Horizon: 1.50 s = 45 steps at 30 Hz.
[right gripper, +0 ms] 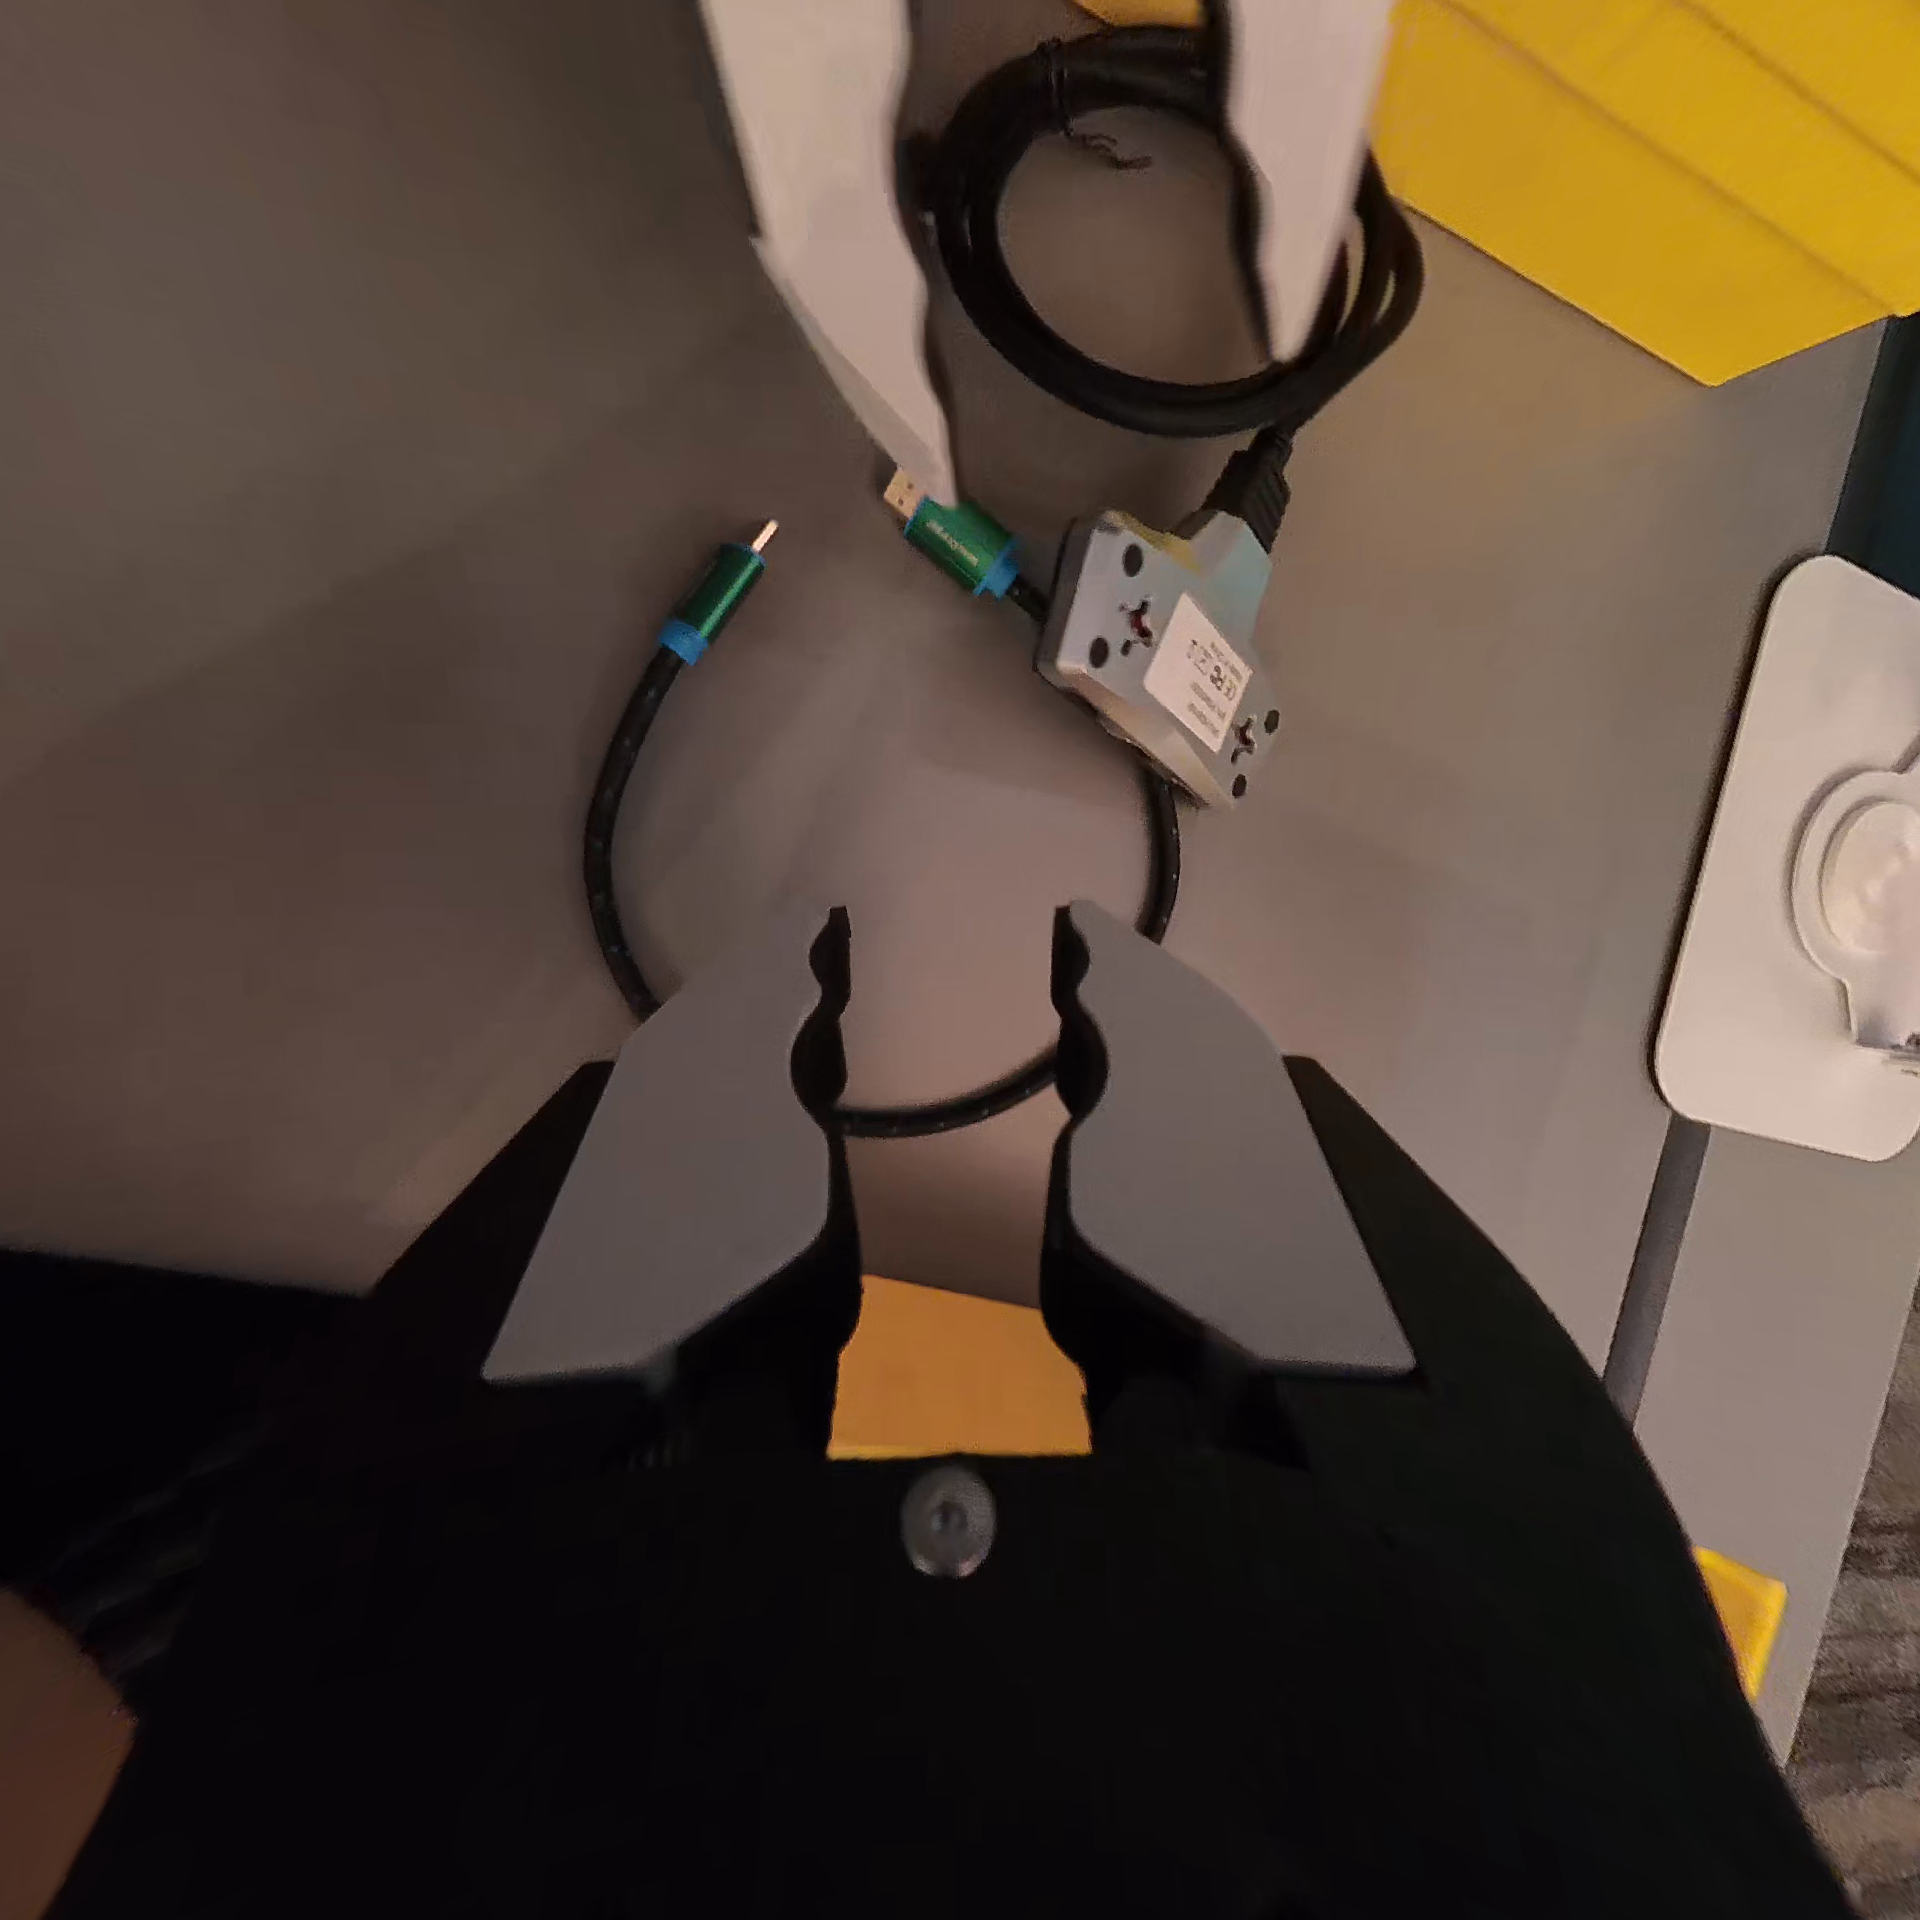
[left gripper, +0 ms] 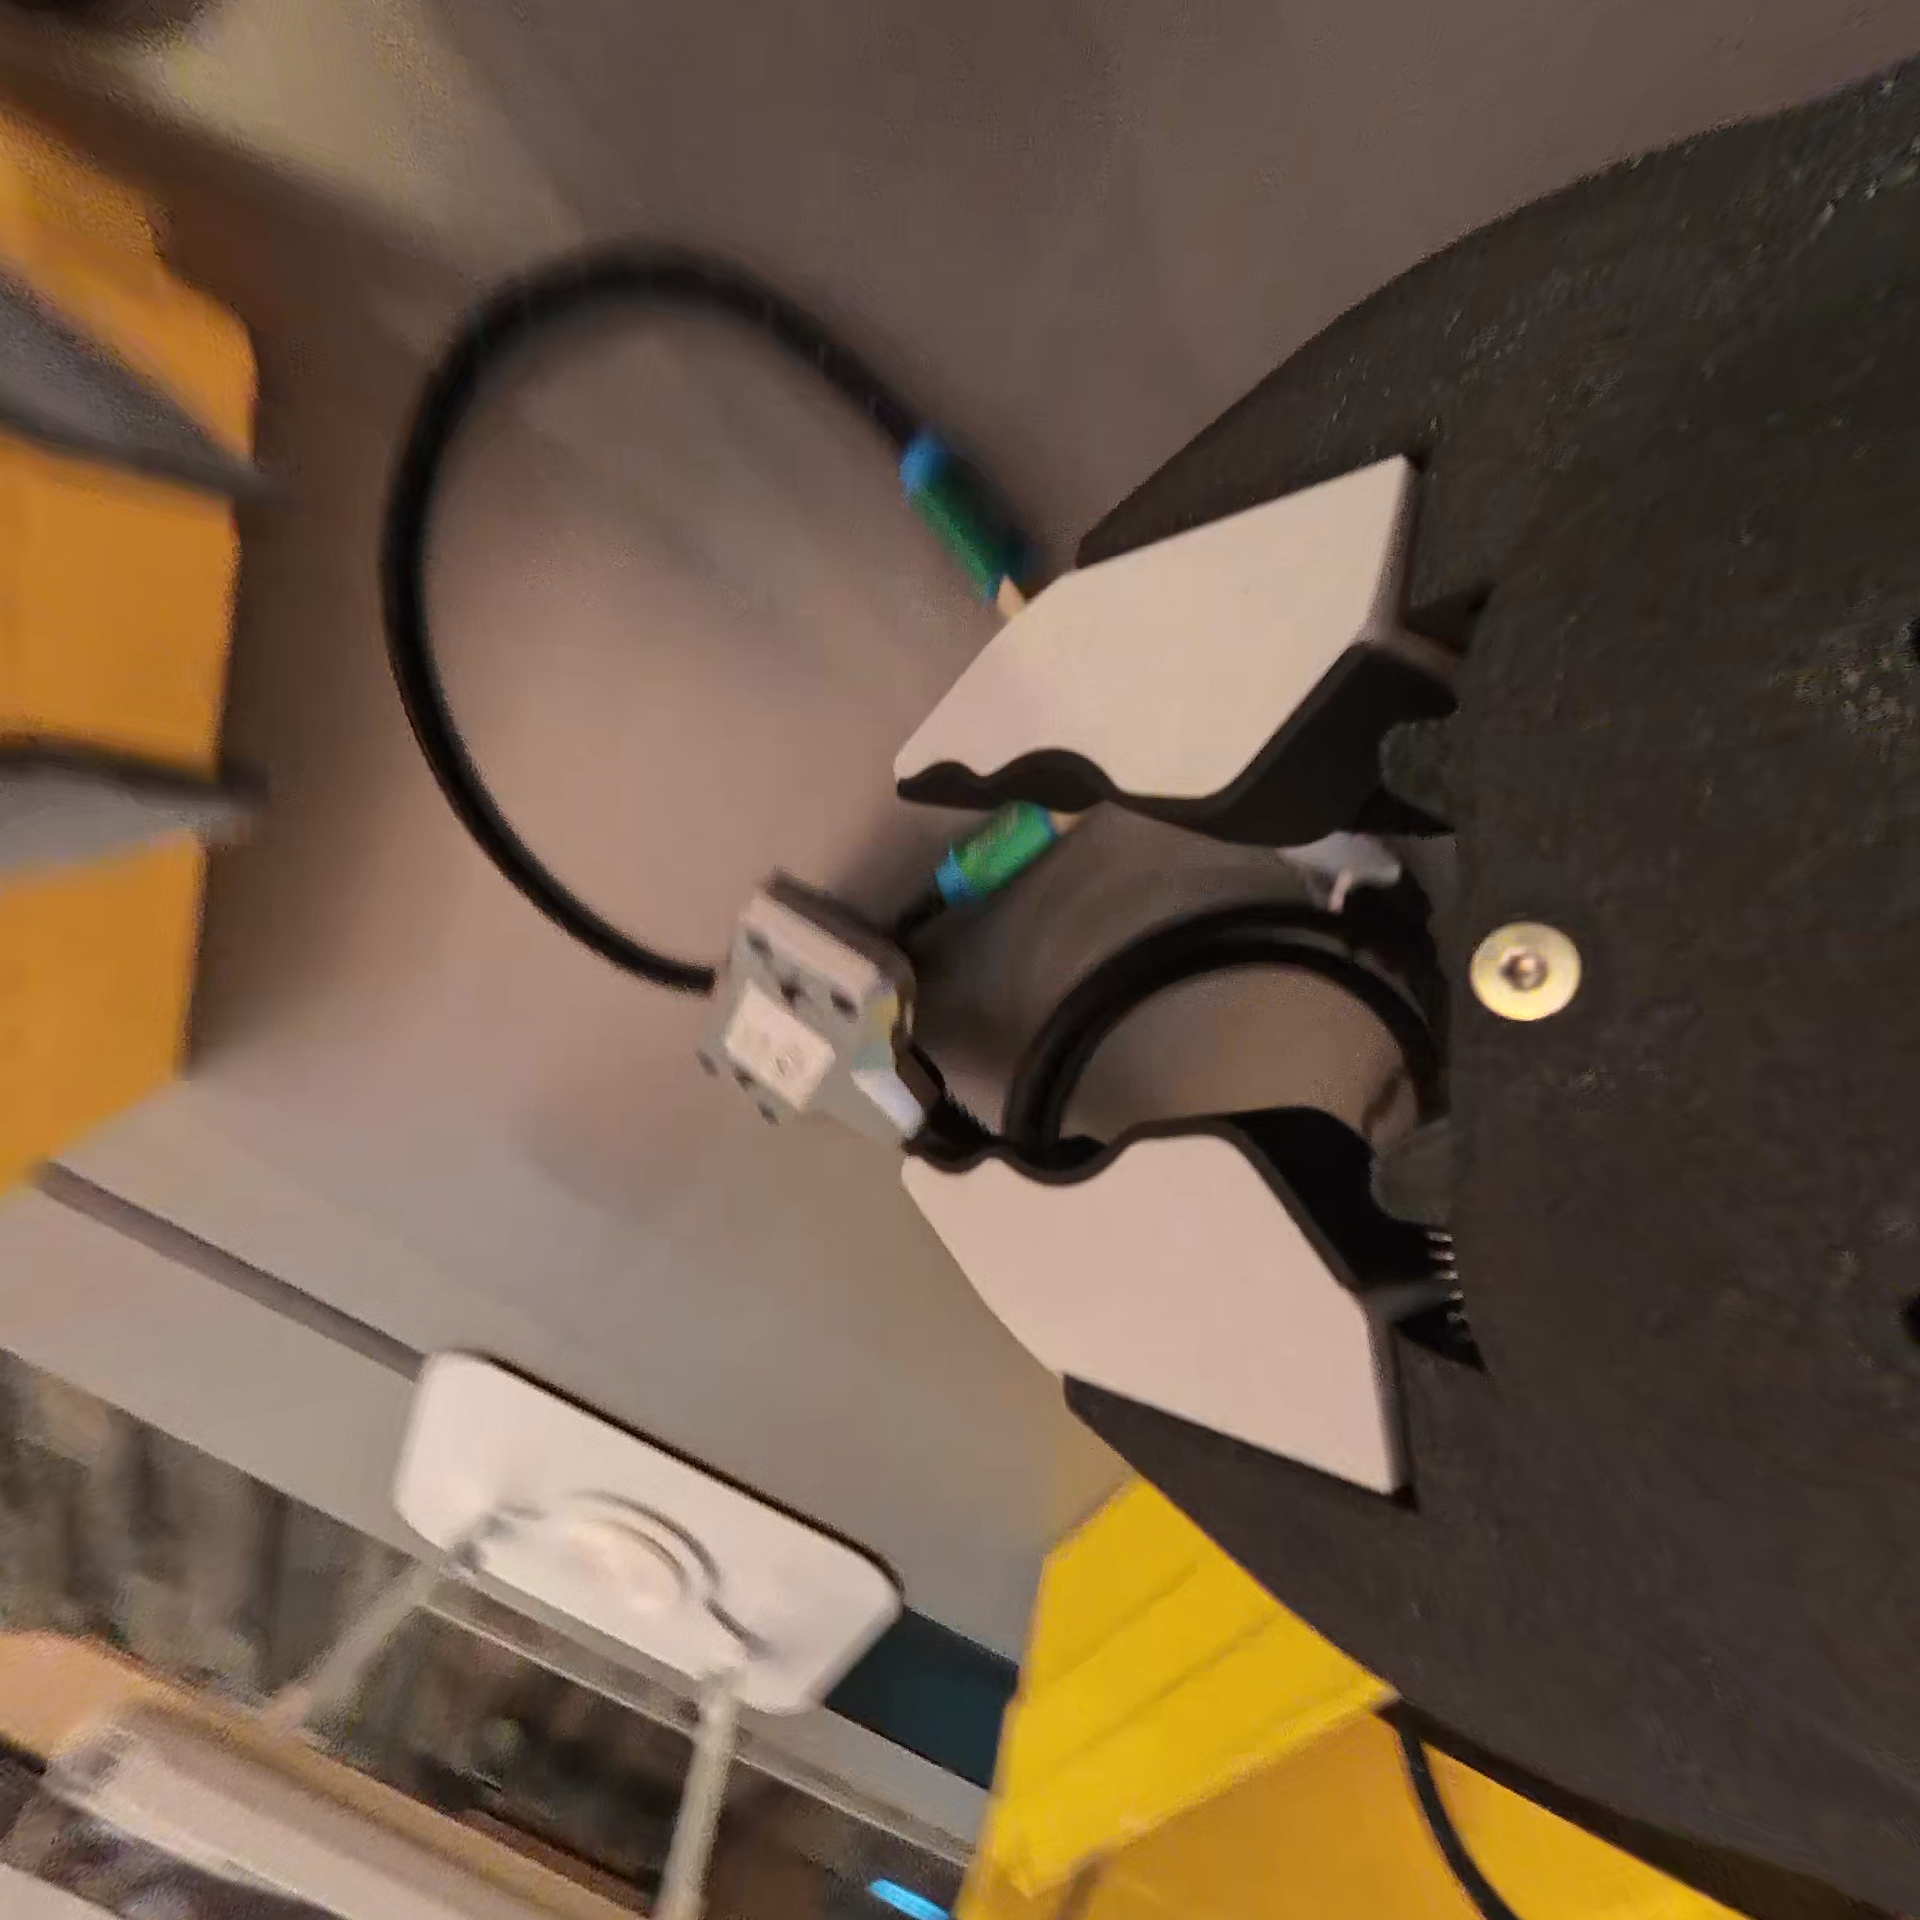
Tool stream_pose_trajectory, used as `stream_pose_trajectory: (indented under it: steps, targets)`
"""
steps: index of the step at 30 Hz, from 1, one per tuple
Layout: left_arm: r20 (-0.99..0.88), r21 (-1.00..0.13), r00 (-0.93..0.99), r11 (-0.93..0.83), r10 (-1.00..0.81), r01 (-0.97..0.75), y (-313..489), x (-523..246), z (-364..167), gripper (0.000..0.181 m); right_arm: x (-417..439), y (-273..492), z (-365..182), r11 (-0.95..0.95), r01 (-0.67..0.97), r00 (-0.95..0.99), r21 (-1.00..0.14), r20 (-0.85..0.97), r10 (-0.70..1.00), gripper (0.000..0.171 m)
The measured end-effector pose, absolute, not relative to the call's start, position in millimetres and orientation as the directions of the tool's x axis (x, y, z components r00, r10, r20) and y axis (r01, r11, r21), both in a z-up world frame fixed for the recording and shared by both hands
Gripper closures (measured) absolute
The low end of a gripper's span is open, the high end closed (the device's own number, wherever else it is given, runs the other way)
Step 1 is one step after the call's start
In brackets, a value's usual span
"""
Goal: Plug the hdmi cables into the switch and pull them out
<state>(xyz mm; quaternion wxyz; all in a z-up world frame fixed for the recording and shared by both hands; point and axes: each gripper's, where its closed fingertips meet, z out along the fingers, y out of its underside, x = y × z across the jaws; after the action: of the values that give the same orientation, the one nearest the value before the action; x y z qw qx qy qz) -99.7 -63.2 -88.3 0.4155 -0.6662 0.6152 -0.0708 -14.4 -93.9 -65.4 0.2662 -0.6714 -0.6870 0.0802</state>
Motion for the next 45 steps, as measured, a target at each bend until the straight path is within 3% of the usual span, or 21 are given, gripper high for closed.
stream_pose_trajectory:
  steps: [4, 6, 8, 10, 14, 16, 19, 24, 29, 33, 34, 35, 36, 37, 42, 45]
  targets:
    - [-0.371, -0.633, -0.041, 0.285, -0.928, -0.720, -127, -91, -103, 0.130, -3, -94, -49, 0.079, 0.858, 0.078, -0.507, 0.281, 0.957, 0.133]
    - [-0.306, -0.583, -0.107, 0.275, -0.946, -0.765, -137, -91, -122, 0.128, 0, -96, -42, 0.079, 0.842, 0.088, -0.533, 0.280, 0.956, 0.133]
    - [-0.195, -0.546, -0.135, 0.222, -0.971, -0.808, -140, -91, -139, 0.129, 6, -98, -37, 0.080, 0.842, 0.096, -0.534, 0.295, 0.951, 0.133]
    - [-0.093, -0.520, -0.176, 0.198, -0.980, -0.831, -144, -89, -147, 0.153, 9, -101, -33, 0.086, 0.841, 0.098, -0.533, 0.307, 0.947, 0.133]
    - [-0.075, -0.430, -0.213, 0.225, -0.974, -0.875, -139, -88, -158, 0.142, 8, -106, -25, 0.115, 0.831, 0.084, -0.545, 0.327, 0.941, 0.134]
    - [-0.003, -0.427, -0.256, 0.233, -0.967, -0.874, -150, -86, -160, 0.163, 8, -107, -24, 0.119, 0.830, 0.082, -0.546, 0.329, 0.941, 0.135]
    - [0.017, -0.411, -0.237, 0.209, -0.971, -0.887, -150, -85, -158, 0.164, 9, -106, -24, 0.121, 0.832, 0.081, -0.541, 0.335, 0.939, 0.135]
    - [0.163, -0.542, -0.111, 0.005, -0.980, -0.840, -149, -73, -110, 0.164, -5, -106, -19, 0.176, 0.819, 0.055, -0.546, 0.380, 0.924, 0.135]
    - [0.350, -0.693, -0.018, -0.246, -0.936, -0.677, -128, -63, -39, 0.165, -41, -118, -13, 0.271, 0.766, -0.019, -0.582, 0.400, 0.916, 0.133]
    - [0.448, -0.744, -0.050, -0.342, -0.893, -0.574, -120, -64, -4, 0.166, -58, -106, -15, 0.303, 0.771, -0.007, -0.559, 0.469, 0.883, 0.126]
    - [0.447, -0.751, -0.048, -0.346, -0.893, -0.562, -118, -65, 0, 0.166, -60, -101, -17, 0.310, 0.780, -0.002, -0.544, 0.493, 0.870, 0.127]
    - [0.439, -0.761, -0.046, -0.344, -0.897, -0.550, -116, -65, 3, 0.165, -60, -95, -17, 0.317, 0.790, 0.006, -0.525, 0.523, 0.853, 0.138]
    - [0.422, -0.777, -0.049, -0.333, -0.905, -0.534, -114, -66, 7, 0.164, -60, -90, -15, 0.329, 0.794, 0.010, -0.511, 0.553, 0.833, 0.163]
    - [0.397, -0.801, -0.059, -0.314, -0.916, -0.511, -113, -67, 12, 0.164, -61, -87, -11, 0.331, 0.782, 0.028, -0.527, 0.562, 0.827, 0.164]
    - [0.194, -0.935, -0.004, -0.184, -0.981, -0.302, -97, -86, 60, 0.123, -47, -82, 13, 0.326, 0.695, 0.106, -0.640, 0.540, 0.835, 0.164]
    - [0.033, -0.981, 0.053, -0.043, -0.998, -0.191, -93, -100, 83, 0.124, -33, -82, 32, 0.335, 0.617, 0.152, -0.712, 0.525, 0.837, 0.164]
